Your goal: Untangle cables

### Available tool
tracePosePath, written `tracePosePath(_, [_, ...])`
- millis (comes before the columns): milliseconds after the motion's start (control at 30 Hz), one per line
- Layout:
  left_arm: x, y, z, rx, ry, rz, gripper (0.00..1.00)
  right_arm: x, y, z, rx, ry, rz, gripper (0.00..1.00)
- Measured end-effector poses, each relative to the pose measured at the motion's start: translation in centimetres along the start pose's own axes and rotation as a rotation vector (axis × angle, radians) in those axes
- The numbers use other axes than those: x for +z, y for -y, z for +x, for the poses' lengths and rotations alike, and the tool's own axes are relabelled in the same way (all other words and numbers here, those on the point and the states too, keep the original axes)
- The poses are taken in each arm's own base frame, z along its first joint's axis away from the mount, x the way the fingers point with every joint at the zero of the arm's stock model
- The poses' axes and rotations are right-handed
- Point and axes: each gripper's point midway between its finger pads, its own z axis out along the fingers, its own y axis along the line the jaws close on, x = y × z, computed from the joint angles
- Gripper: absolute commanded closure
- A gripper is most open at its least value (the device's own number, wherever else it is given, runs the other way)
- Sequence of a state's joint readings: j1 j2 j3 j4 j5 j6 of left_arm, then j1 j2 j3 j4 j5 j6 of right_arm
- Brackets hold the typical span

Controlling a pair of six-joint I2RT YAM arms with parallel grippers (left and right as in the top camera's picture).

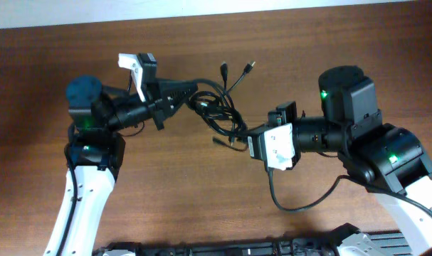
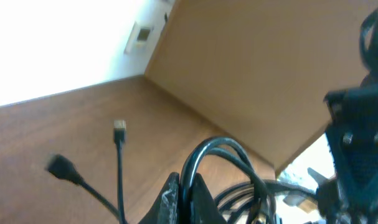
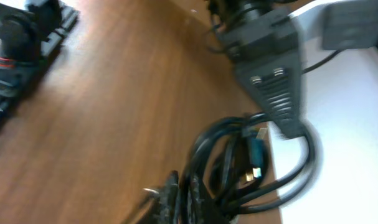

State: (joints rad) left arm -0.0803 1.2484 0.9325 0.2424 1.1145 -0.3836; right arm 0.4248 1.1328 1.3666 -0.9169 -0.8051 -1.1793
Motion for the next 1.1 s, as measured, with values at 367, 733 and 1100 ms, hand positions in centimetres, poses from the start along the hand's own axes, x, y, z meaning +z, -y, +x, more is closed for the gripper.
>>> tracePosePath(367, [-0.4,-1.1,-3.0,-0.055,0.121,-0.076,1.00,0.7,0.3,3.8,0.317,-0.170,0.029,0.96])
tracePosePath(733, [-1.2,5.9,-0.4,0.298,-0.036,0.315,1.00,0.2,6.6,1.8,0.484,-0.047,0.272,0.34])
tracePosePath(1100, [1.0,10.3,0.7,0.404,-0.045,0.472,1.00,0.5,7.3,2.9,0.562,-0.078,0.315,0.37])
